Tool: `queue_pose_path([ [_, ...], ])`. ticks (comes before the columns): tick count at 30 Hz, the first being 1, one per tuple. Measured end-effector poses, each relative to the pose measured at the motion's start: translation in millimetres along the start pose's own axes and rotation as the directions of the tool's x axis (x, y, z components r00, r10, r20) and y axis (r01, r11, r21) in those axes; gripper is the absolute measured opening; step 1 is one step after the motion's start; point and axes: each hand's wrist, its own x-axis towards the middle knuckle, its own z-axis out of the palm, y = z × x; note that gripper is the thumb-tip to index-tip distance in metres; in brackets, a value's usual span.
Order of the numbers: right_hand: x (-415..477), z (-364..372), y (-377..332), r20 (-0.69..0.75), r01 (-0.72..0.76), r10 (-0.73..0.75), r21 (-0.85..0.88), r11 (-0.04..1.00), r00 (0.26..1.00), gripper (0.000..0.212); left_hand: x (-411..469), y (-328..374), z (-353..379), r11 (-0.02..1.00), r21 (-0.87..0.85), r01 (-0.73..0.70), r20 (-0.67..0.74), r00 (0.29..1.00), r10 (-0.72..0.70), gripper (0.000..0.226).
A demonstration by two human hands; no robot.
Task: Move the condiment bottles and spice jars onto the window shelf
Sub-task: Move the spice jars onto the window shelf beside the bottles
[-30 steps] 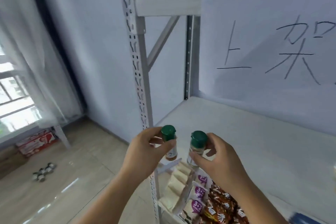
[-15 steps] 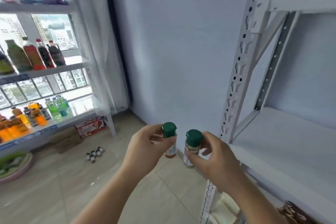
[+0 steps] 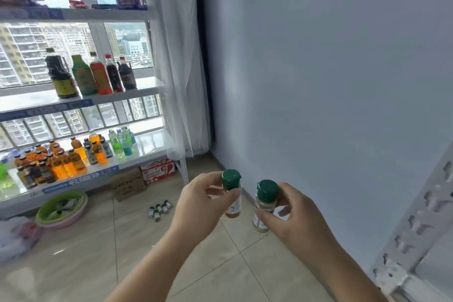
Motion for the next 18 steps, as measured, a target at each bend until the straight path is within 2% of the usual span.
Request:
queue_pose_path([
  [4, 55.1, 18.9, 10.8, 0.008, 0.013, -0.013, 0.038, 0.999, 1.0, 0.023, 47.6, -7.7, -7.2, 0.999, 0.033, -0.006, -0.016, 1.0, 0.006, 0.017],
  [10, 127.3, 45.8, 13.0, 0.107, 0.064, -0.071, 0.067, 0.996, 0.992, 0.02, 107.8, -30.3, -19.3, 0.999, 0.035, 0.025, -0.124, 0.992, -0.02, 0.018],
  [18, 209.2, 85.0, 14.0, 0.185, 0.085, -0.096, 0.063, 0.994, 0.978, 0.022, 188.0, -66.0, -41.5, 0.998, 0.02, 0.066, -0.156, 0.986, -0.062, 0.022],
])
